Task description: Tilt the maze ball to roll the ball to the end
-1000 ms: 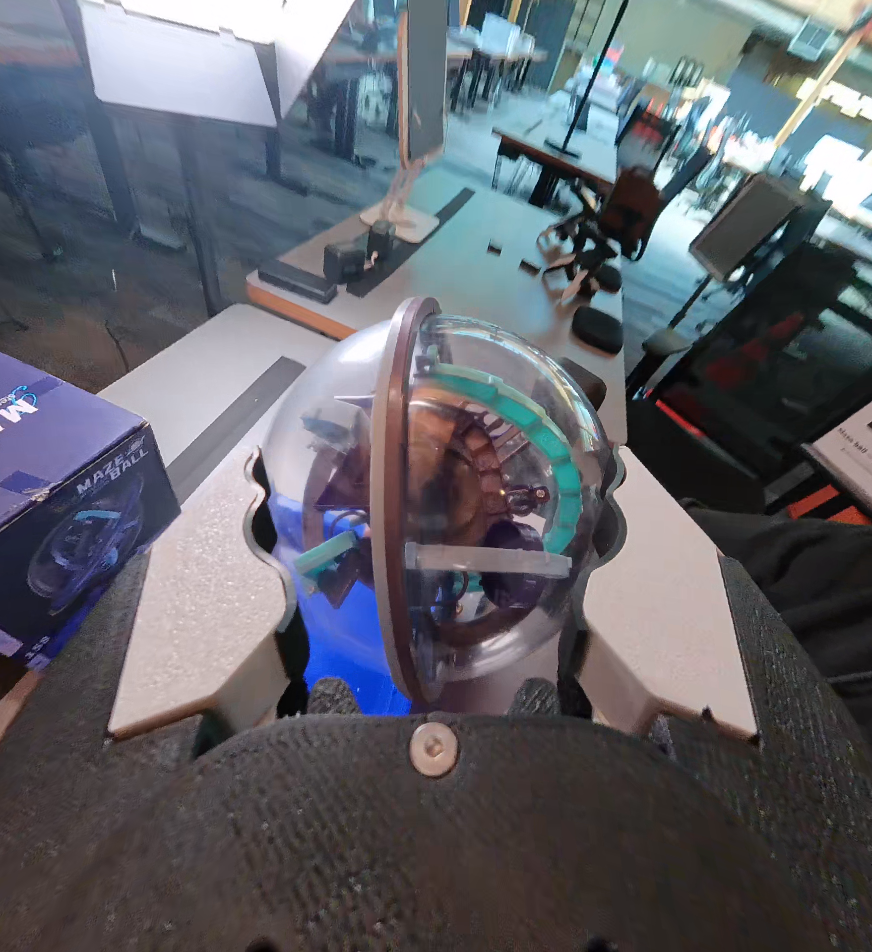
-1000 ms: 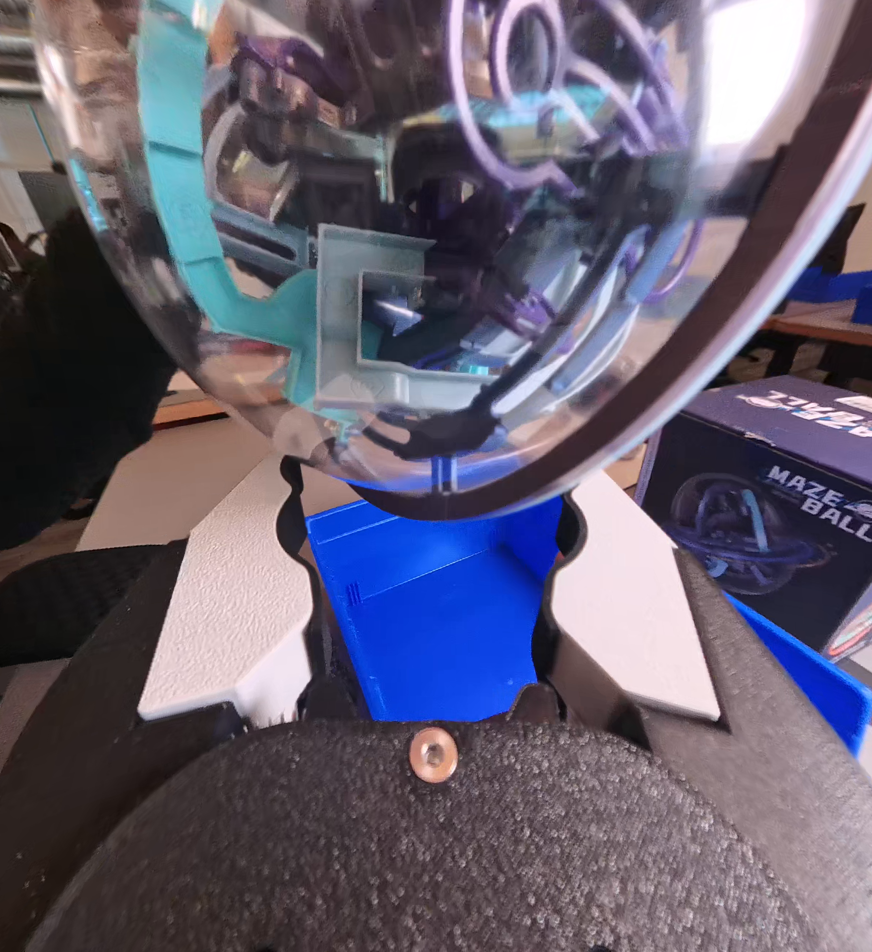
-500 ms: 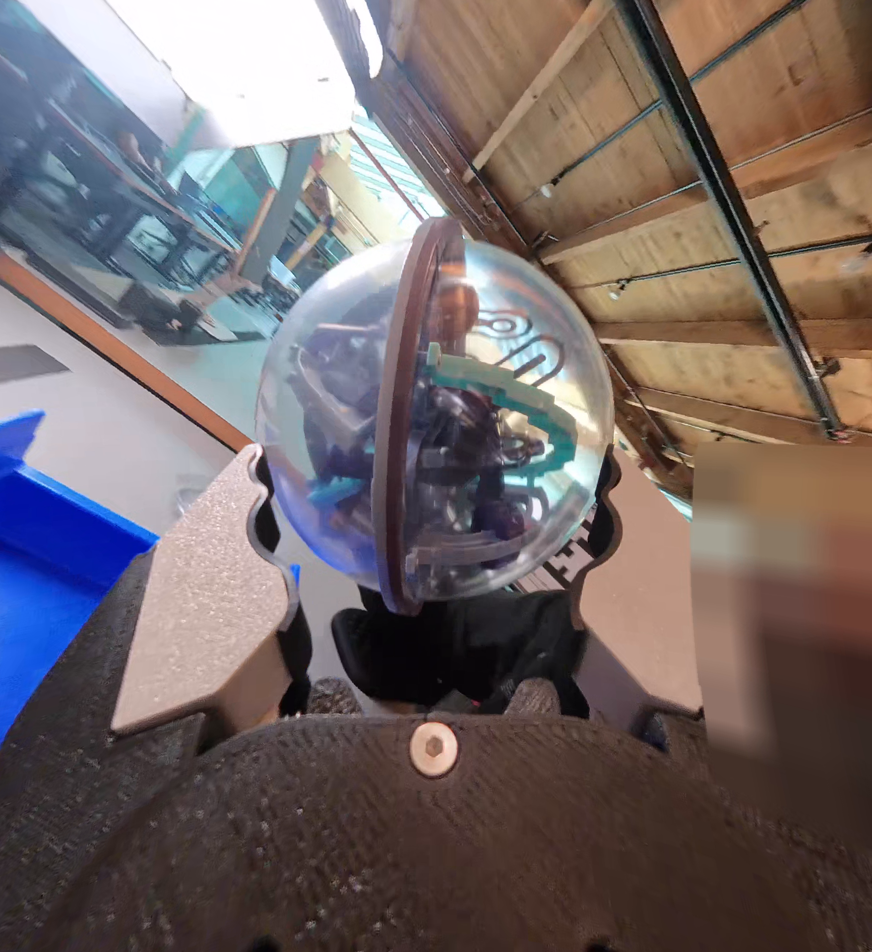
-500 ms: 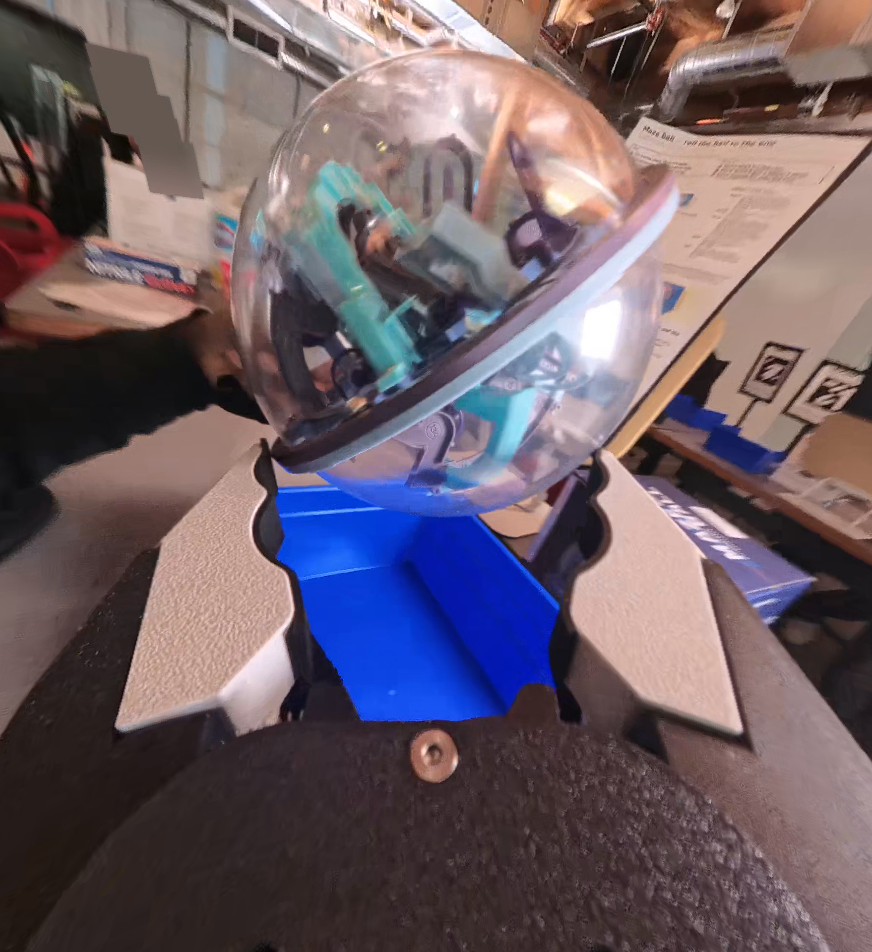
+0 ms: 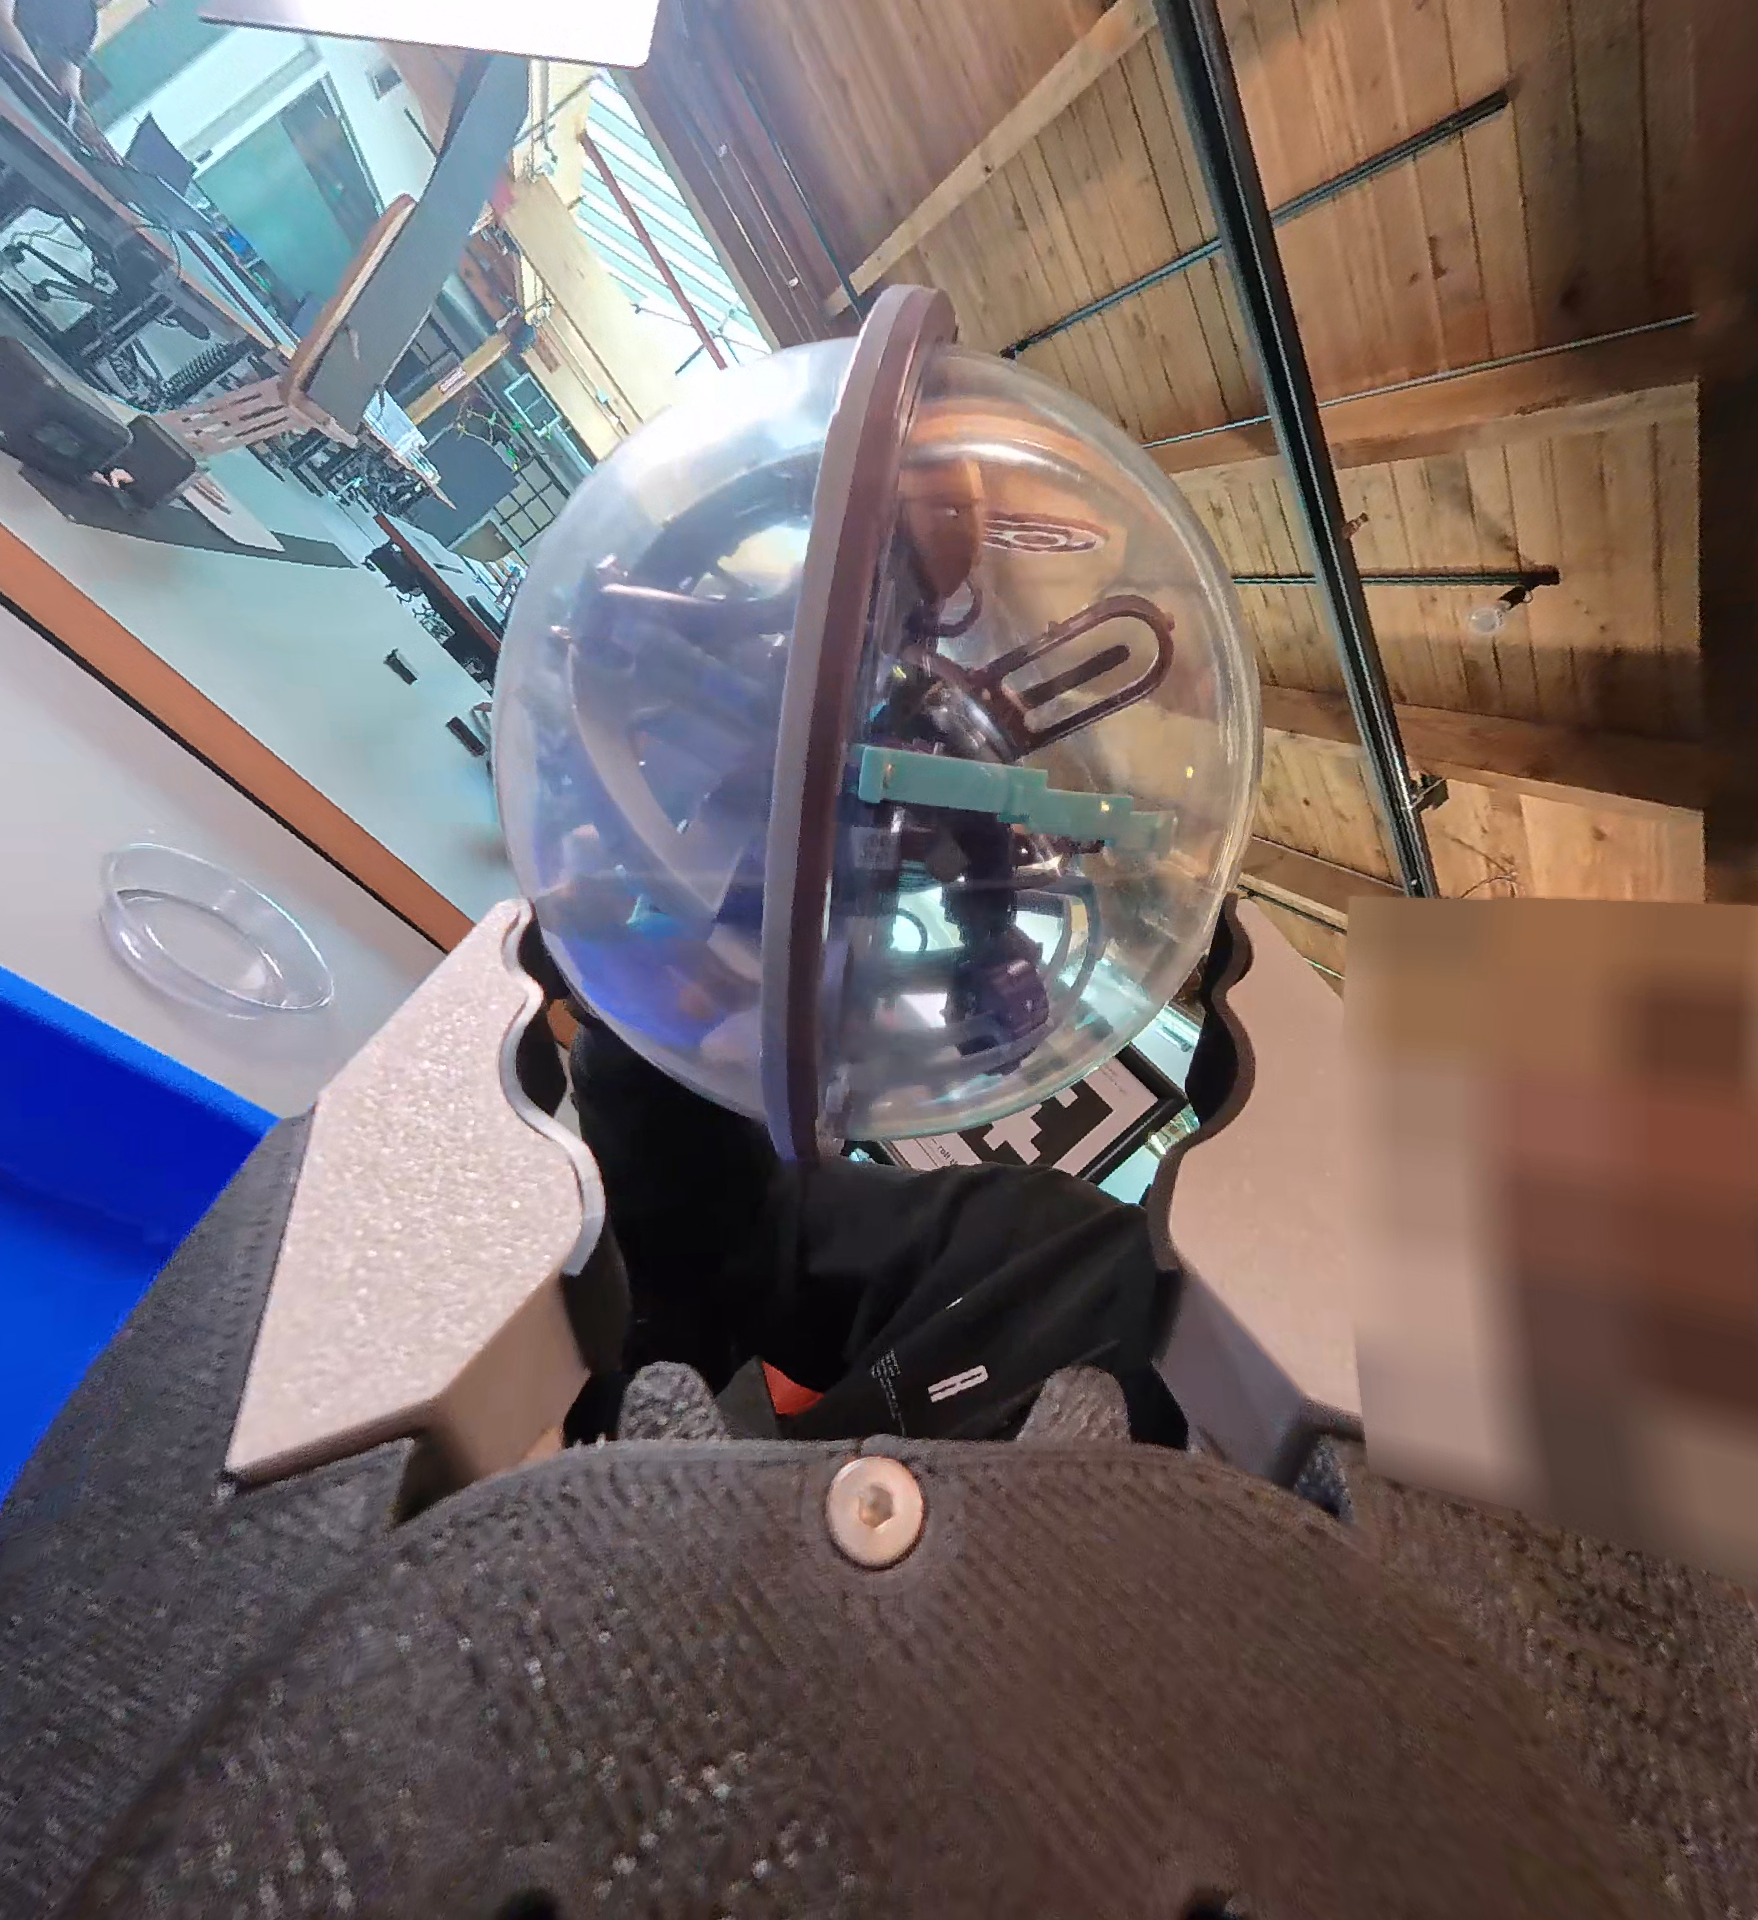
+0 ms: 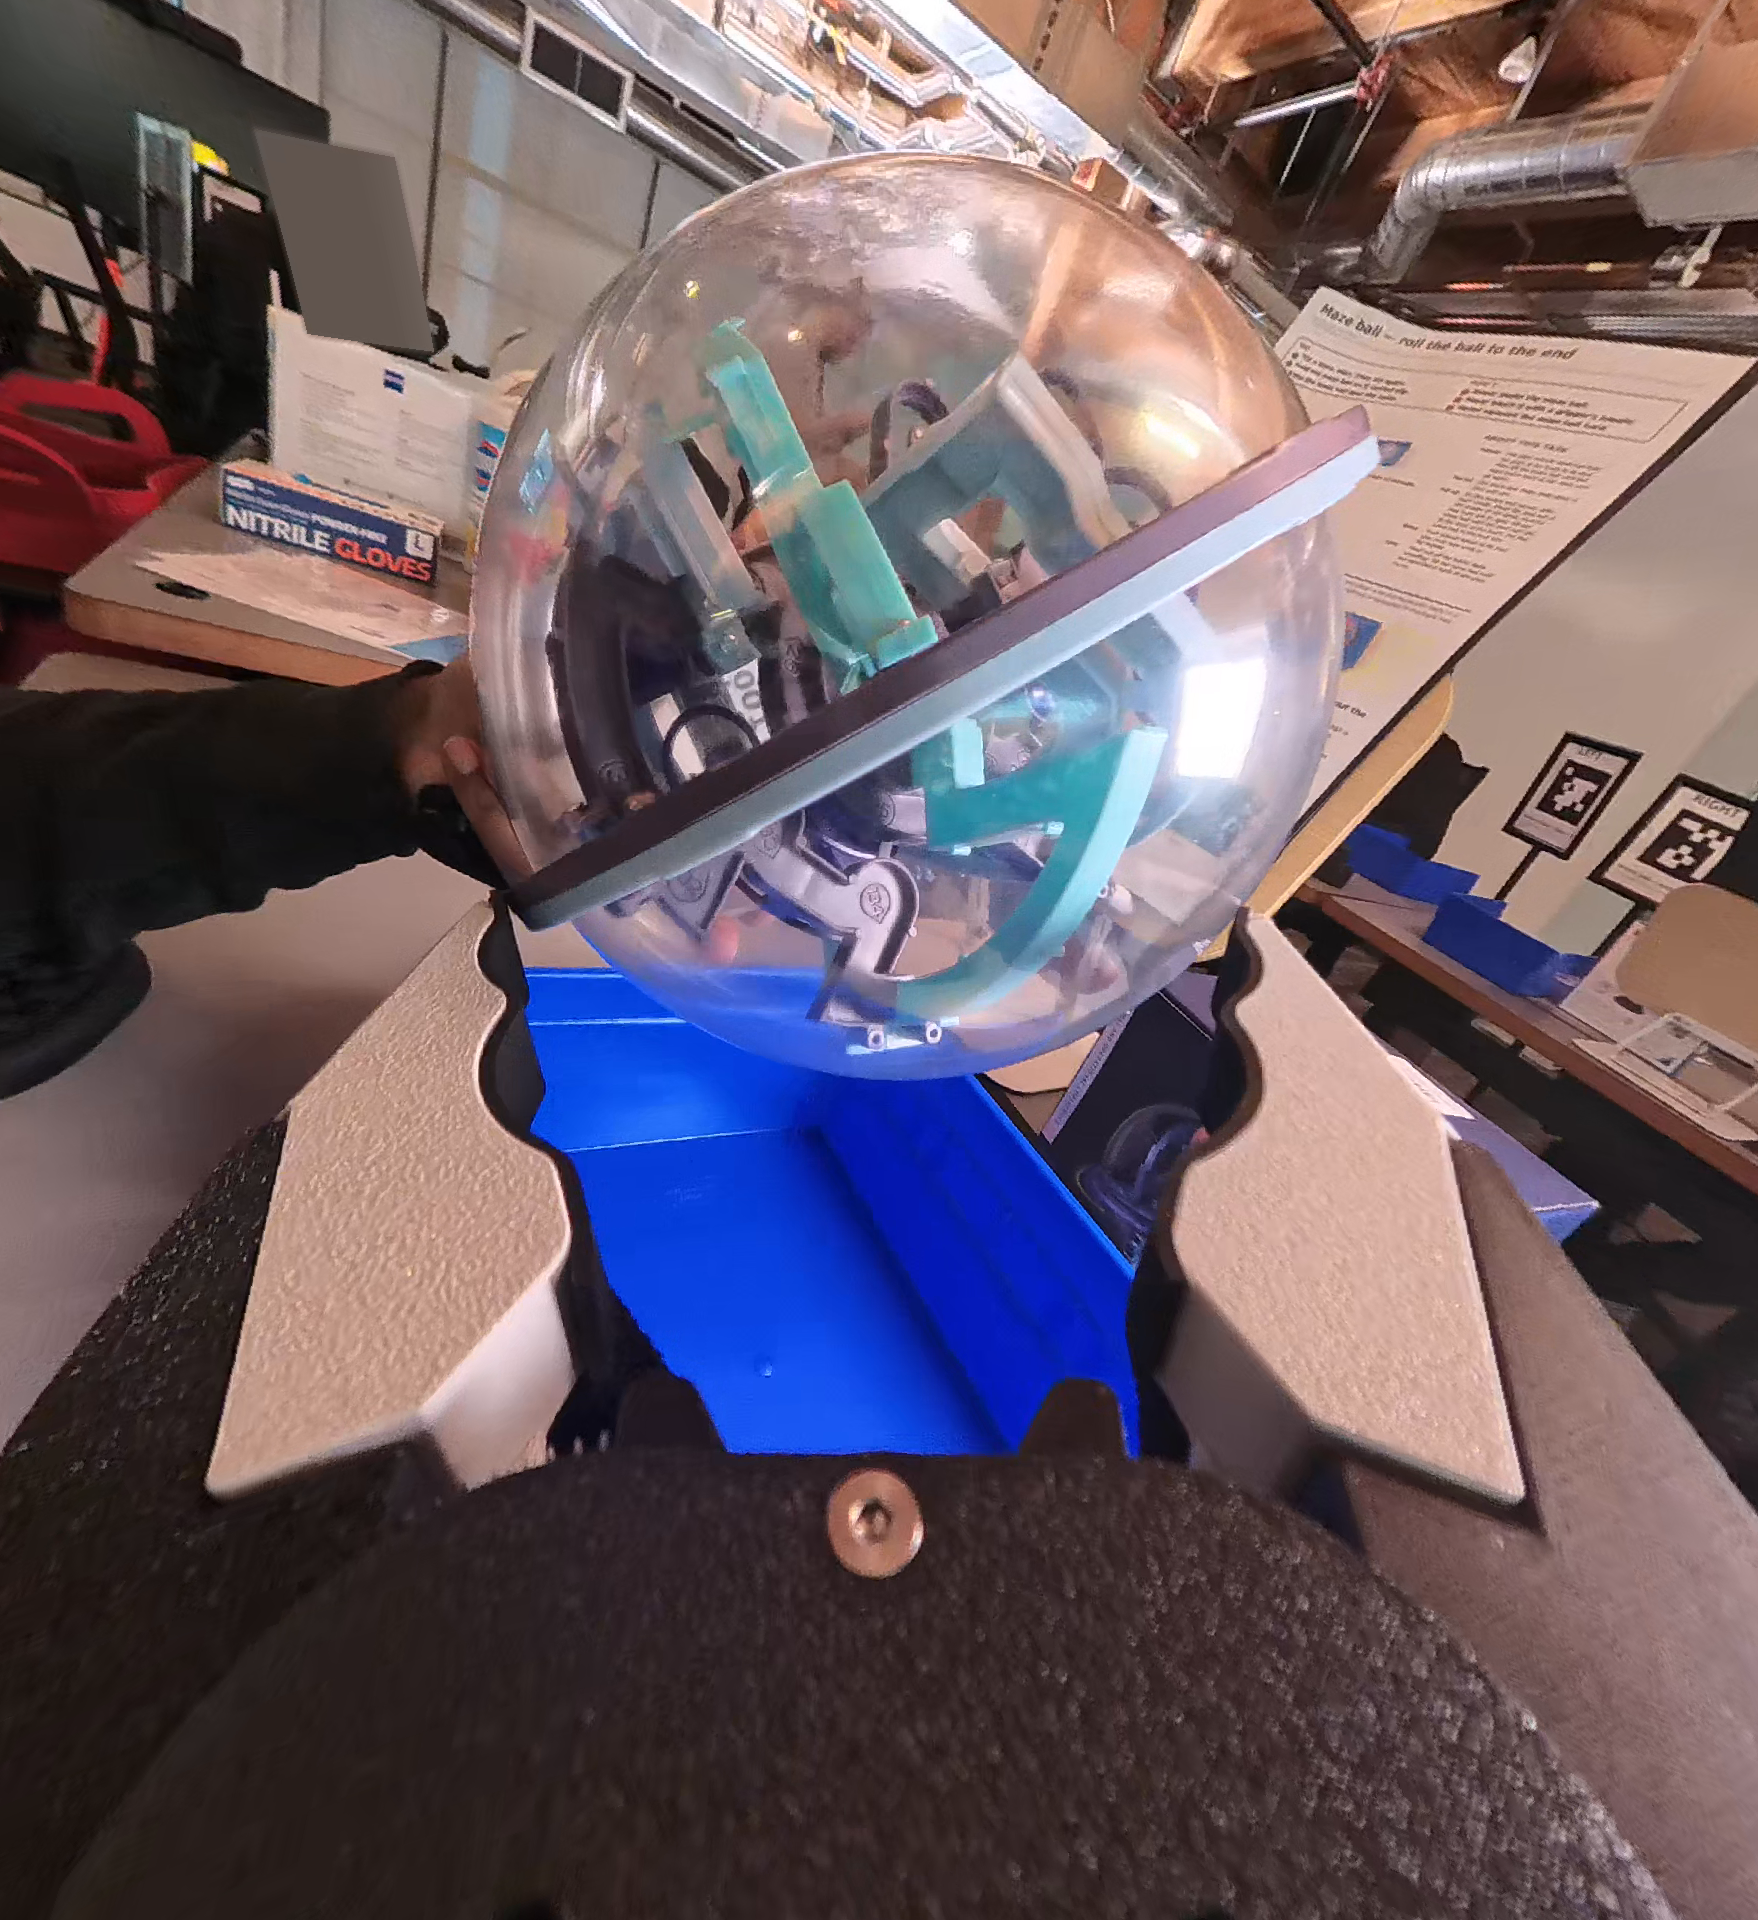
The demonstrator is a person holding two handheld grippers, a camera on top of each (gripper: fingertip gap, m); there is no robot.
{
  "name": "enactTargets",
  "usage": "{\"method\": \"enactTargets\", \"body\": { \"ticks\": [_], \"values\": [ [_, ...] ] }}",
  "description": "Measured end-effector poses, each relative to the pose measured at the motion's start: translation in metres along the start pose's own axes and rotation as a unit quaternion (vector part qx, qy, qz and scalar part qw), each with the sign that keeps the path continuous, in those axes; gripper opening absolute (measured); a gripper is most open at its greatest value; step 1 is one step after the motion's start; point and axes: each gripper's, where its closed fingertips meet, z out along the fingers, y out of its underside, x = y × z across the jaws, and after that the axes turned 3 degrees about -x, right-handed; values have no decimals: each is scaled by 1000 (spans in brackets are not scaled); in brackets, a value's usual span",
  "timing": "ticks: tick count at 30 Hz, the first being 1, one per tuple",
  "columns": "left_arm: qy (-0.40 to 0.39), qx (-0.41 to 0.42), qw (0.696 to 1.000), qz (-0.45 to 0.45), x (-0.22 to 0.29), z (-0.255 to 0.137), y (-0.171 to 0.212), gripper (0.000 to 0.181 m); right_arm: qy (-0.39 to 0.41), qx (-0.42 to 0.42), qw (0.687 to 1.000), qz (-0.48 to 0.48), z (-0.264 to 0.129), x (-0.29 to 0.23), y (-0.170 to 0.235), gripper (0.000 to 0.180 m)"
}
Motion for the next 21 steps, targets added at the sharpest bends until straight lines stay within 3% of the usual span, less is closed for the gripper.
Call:
{"method": "enactTargets", "body": {
  "ticks": [21],
  "values": [
    [-60,25,998,0,-19,5,1,125,-17,3,998,59,0,9,21,133]
  ]
}}
